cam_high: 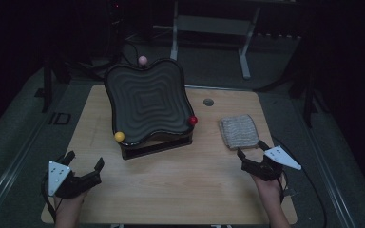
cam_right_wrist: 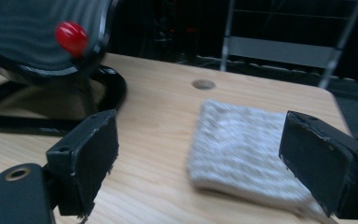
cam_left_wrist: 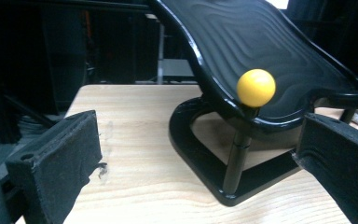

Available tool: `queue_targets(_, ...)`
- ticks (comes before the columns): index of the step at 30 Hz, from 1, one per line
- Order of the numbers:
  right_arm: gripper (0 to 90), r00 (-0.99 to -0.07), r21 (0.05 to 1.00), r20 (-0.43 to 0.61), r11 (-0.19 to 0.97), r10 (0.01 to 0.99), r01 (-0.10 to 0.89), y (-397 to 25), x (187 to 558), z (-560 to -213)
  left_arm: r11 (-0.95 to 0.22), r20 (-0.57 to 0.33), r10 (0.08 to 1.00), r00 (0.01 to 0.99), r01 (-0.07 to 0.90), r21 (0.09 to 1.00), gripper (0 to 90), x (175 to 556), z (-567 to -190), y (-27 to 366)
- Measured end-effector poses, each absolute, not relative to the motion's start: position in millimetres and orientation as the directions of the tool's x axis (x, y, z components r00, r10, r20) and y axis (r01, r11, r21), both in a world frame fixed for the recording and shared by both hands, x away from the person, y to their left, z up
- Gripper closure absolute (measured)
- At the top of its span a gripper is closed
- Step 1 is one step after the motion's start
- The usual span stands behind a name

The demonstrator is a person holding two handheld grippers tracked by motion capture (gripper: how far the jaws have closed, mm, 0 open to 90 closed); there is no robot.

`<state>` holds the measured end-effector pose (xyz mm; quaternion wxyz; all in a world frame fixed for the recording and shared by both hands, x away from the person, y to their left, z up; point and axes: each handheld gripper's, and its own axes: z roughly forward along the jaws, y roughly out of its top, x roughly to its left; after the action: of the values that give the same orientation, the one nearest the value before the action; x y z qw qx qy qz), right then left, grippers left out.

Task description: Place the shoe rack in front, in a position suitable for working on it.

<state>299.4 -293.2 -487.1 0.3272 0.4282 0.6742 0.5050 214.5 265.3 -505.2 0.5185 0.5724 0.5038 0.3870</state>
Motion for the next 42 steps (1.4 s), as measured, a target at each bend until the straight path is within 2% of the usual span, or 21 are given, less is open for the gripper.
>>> queue_targets(8, 11.2, -0.496, 0.963, -0.038, 0.164, 0.868, 0.215, -267.3, 314.5, -471.6, 0.028, -0.078, 0.967, 0.244, 0.202, 0.979, 0.1, 228.2, -494.5, 262.9)
queue_targets(11, 11.2, -0.524, 0.963, -0.048, 0.179, 0.851, 0.202, -250.5, 324.2, -462.6, 0.012, -0.079, 0.95, 0.304, 0.215, 0.977, 0.1, 240.6, -486.7, 258.0)
queue_targets(15, 11.2, -0.577, 0.97, -0.005, 0.144, 0.817, 0.195, -237.6, 332.9, -451.3, 0.003, -0.074, 0.94, 0.333, 0.21, 0.978, 0.2, 248.6, -480.7, 252.9)
queue_targets(30, 11.2, -0.641, 0.97, -0.063, 0.199, 0.765, 0.141, -179.9, 362.2, -427.0, -0.086, -0.028, 0.893, 0.45, 0.231, 0.969, 0.2, 279.8, -468.1, 230.6)
queue_targets(32, 11.3, -0.653, 0.963, -0.084, 0.229, 0.752, 0.14, -171.7, 367.2, -428.6, -0.109, -0.012, 0.889, 0.458, 0.236, 0.966, 11.1, 284.2, -468.1, 227.9)
queue_targets(37, 16.4, -0.655, 0.949, -0.099, 0.269, 0.749, 0.163, -158.7, 378.1, -435.5, -0.166, 0.021, 0.865, 0.502, 0.246, 0.955, 21.0, 292.9, -470.5, 222.4)
queue_targets(38, 19.8, -0.657, 0.945, -0.101, 0.279, 0.747, 0.172, -156.7, 381.5, -437.6, -0.186, 0.032, 0.859, 0.51, 0.253, 0.949, 21.0, 295.2, -471.7, 220.1)
queue_targets(39, 26.4, -0.661, 0.939, -0.099, 0.289, 0.744, 0.185, -154.3, 386.6, -441.3, -0.191, 0.035, 0.858, 0.512, 0.255, 0.948, 24.9, 296.0, -472.1, 219.3)
queue_targets(41, 31.5, -0.661, 0.933, -0.098, 0.3, 0.744, 0.2, -152.5, 391.8, -445.0, -0.198, 0.043, 0.861, 0.507, 0.257, 0.946, 28.1, 297.9, -473.5, 217.9)
queue_targets(42, 38.7, -0.656, 0.931, -0.104, 0.305, 0.747, 0.199, -152.0, 394.1, -447.2, -0.193, 0.037, 0.864, 0.502, 0.262, 0.946, 33.1, 299.1, -474.4, 217.9)
